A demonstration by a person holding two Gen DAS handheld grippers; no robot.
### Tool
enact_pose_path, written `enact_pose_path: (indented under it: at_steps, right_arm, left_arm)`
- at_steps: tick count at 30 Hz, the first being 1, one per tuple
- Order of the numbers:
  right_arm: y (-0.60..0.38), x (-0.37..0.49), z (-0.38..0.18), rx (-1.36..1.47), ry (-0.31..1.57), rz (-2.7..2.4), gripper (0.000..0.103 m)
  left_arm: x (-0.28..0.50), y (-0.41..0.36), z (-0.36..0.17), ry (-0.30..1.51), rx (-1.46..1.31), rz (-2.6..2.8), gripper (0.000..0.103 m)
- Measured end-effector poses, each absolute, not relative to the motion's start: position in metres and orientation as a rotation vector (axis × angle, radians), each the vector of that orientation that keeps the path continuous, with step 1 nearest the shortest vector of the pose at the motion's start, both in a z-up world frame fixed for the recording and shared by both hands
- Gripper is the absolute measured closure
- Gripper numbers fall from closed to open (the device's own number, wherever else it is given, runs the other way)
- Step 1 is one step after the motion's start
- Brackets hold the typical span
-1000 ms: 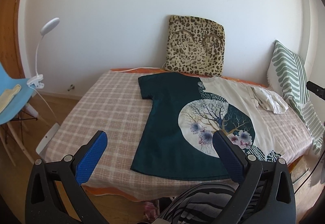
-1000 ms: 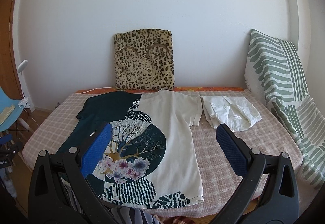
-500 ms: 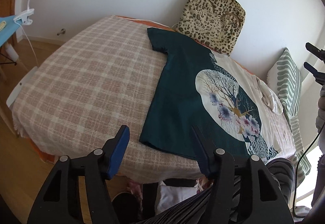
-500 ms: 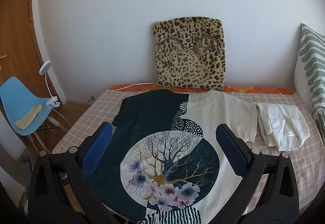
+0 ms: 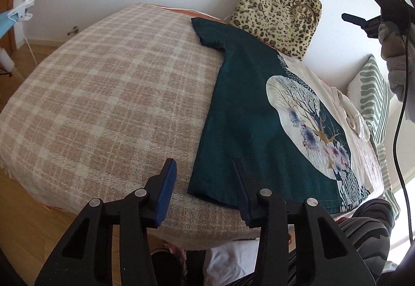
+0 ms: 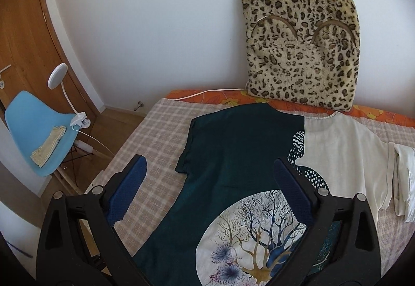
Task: Fold small clothes
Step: 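Lower left tool to dark green hem while right tool reaches the shoulder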
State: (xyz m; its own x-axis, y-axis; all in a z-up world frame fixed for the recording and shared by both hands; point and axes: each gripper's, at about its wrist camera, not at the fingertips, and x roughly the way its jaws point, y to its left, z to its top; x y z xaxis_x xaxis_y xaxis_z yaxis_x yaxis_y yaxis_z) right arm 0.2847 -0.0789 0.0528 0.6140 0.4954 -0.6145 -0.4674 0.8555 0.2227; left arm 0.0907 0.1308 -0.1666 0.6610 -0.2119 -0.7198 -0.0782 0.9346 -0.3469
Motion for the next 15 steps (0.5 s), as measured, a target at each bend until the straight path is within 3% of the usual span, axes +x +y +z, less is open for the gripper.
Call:
enact_pose_path:
  at_steps: [6, 9, 15]
  right_arm:
    - [-0.03, 0.325, 0.027, 0.038, 0.802, 0.563, 0.005]
    - [-0.004, 0.347, 0.012, 0.024, 0.846, 0.576, 0.016]
    - [0.051, 0.39, -0.023, -0.02, 0.915, 0.579, 0.02]
  left_arm:
    - [0.092, 0.128, -0.169, 0.837, -0.348, -0.094, 0.064]
    - [0.093, 0.125, -0.169, 0.83, -0.348, -0.105, 0.064]
    - [0.094, 0.11, -0.17, 0.817, -0.275, -0.137, 0.067]
